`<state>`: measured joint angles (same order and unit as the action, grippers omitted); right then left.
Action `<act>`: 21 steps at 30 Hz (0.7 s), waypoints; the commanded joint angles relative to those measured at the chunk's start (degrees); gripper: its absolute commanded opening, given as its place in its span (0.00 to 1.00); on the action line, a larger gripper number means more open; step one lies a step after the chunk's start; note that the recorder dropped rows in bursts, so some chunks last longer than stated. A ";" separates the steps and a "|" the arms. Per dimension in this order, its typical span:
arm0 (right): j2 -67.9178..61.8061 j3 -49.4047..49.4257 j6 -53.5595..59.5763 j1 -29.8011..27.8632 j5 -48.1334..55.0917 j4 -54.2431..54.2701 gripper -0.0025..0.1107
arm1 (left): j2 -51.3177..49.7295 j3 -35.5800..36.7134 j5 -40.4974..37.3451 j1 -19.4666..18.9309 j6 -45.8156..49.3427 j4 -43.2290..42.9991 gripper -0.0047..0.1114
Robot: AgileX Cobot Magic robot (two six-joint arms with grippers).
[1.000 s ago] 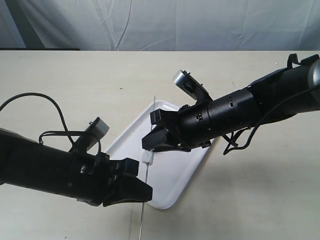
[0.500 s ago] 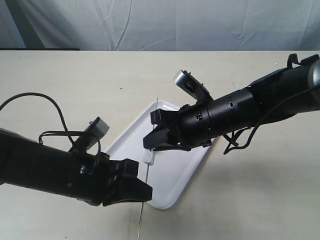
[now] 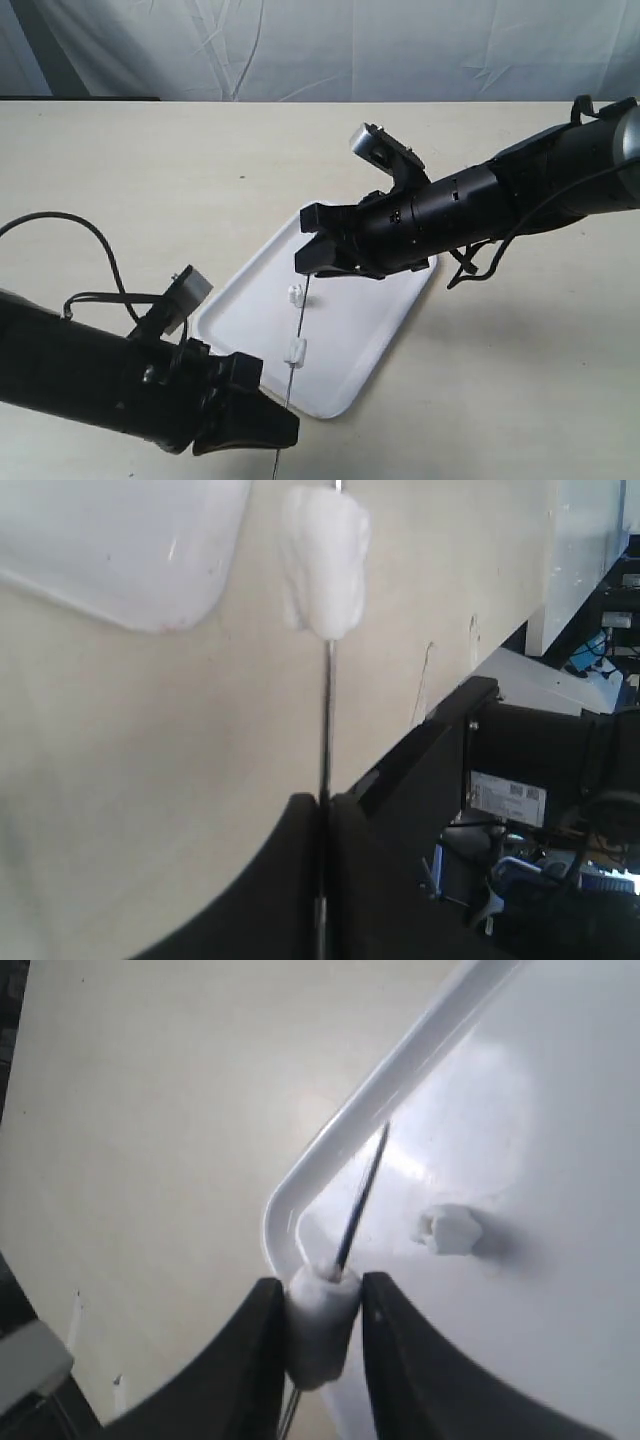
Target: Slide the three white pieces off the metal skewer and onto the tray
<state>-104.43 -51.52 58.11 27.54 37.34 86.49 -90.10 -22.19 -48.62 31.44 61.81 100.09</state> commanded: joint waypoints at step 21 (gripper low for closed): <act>0.00 -1.57 -1.75 -0.06 -3.15 -6.59 0.42 | 0.26 2.16 1.06 0.07 1.44 -0.14 0.04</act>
<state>-104.43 -52.75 57.62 27.54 32.73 80.59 -90.04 -17.61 -50.07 31.44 64.26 99.61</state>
